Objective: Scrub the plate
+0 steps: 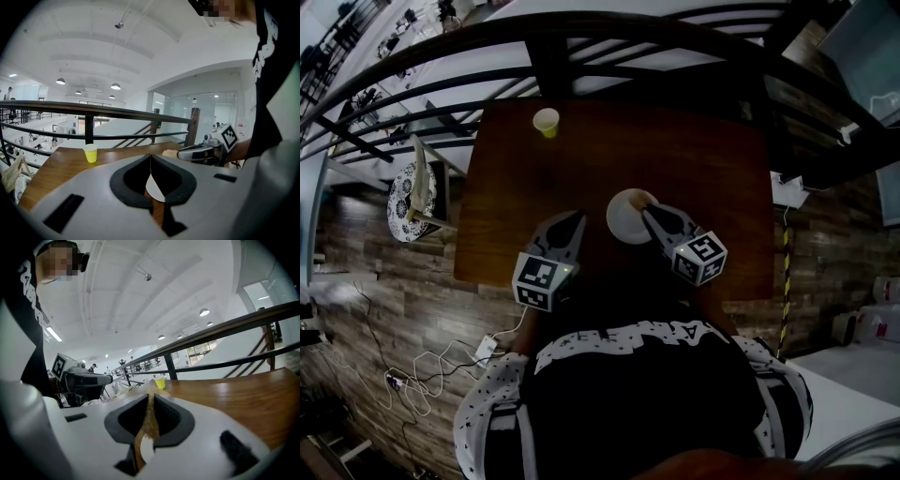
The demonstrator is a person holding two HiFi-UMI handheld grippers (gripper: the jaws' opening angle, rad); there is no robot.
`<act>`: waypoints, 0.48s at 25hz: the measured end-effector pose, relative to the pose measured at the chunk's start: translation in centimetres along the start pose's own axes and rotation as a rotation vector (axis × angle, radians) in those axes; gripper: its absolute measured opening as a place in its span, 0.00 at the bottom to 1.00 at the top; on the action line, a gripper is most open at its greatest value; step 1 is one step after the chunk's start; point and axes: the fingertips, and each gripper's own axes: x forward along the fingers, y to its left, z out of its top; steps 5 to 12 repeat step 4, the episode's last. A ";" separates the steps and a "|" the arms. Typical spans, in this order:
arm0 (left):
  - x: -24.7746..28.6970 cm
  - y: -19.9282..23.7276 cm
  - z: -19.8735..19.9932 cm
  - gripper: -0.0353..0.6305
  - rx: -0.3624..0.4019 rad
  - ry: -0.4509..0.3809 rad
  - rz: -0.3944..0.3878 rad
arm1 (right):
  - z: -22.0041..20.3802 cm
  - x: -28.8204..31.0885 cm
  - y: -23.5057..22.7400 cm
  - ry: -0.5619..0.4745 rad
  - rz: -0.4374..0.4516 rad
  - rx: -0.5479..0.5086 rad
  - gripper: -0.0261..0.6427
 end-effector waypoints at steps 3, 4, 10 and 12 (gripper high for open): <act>-0.1 -0.1 -0.1 0.07 0.000 0.003 0.002 | 0.0 -0.1 0.1 0.000 0.001 0.001 0.11; -0.1 -0.1 -0.1 0.07 0.000 0.004 0.003 | 0.0 -0.1 0.2 0.000 0.001 0.002 0.11; -0.1 -0.1 -0.1 0.07 0.000 0.004 0.003 | 0.0 -0.1 0.2 0.000 0.001 0.002 0.11; -0.1 -0.1 -0.1 0.07 0.000 0.004 0.003 | 0.0 -0.1 0.2 0.000 0.001 0.002 0.11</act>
